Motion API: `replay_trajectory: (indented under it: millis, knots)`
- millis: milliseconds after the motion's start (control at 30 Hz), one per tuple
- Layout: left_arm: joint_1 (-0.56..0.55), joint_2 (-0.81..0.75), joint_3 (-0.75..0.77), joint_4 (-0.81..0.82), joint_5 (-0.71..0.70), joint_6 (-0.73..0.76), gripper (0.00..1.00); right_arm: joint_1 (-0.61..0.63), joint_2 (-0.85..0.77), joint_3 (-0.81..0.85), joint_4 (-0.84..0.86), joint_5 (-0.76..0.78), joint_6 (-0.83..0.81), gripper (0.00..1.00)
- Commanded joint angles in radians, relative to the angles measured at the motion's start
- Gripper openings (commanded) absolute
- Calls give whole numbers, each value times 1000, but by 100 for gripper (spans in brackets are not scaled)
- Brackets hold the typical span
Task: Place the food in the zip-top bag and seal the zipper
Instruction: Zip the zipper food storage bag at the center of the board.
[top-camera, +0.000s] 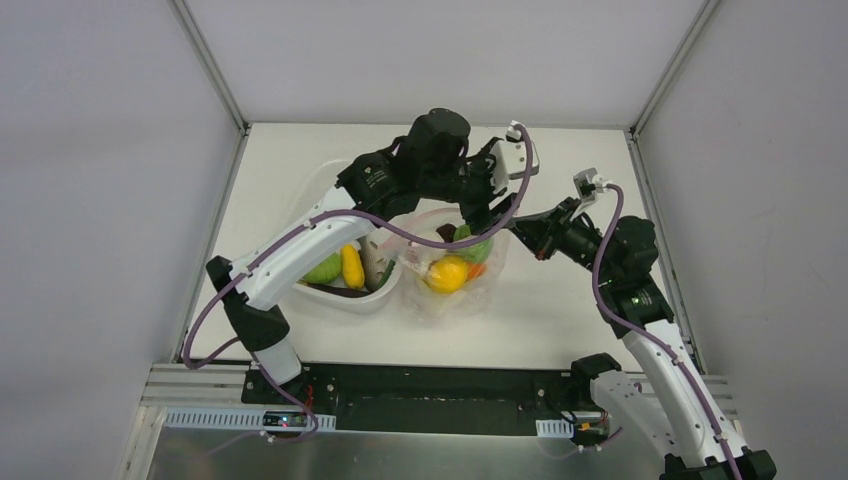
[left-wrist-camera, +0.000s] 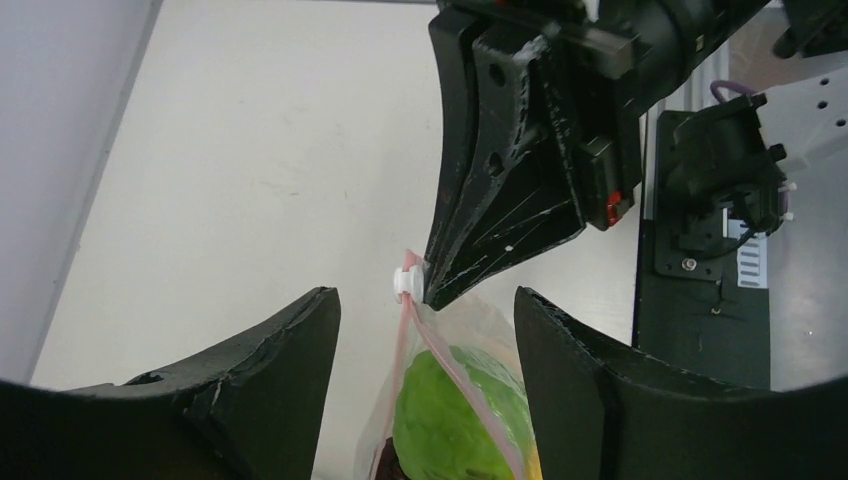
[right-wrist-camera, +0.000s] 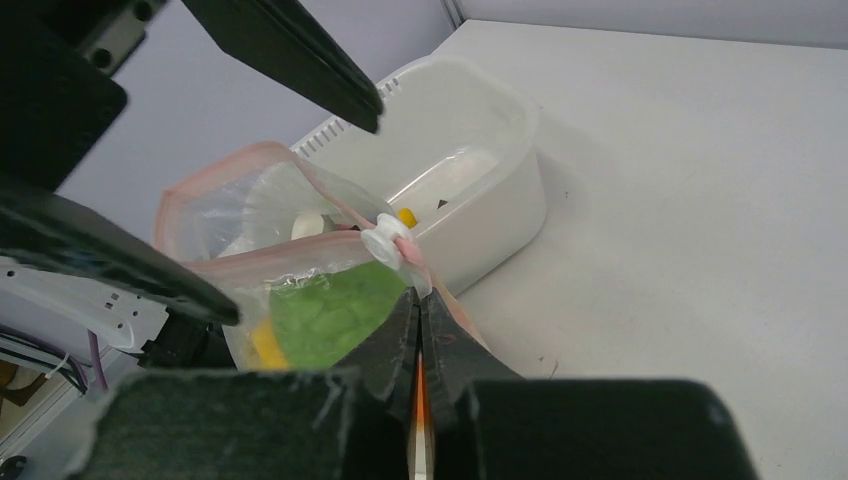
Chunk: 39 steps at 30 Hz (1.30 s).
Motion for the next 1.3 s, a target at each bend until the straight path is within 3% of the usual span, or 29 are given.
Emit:
replay_trajectory:
  millis: [0,400,600,833,1033,1100,1267]
  knots:
    - [-1,32,43,-21,-7,11,63,-5,-31,23,27,-13,9,0]
    - [-2,34,-12,23,24,20,30,-5,-35,11,27,-13,9,0]
    - [-1,36,-37,31,89,34,27,-6,-46,3,27,-13,9,0]
    - [-1,32,-45,30,80,33,3,-5,-47,-6,27,-13,9,0]
    - [5,19,-48,0,63,42,0,-6,-47,-10,15,-13,-14,0]
    - [12,10,-58,-1,71,36,0,-5,-43,-8,11,-164,-42,0]
    - [30,-38,-142,97,141,2,0,-6,-37,4,16,-213,-68,0]
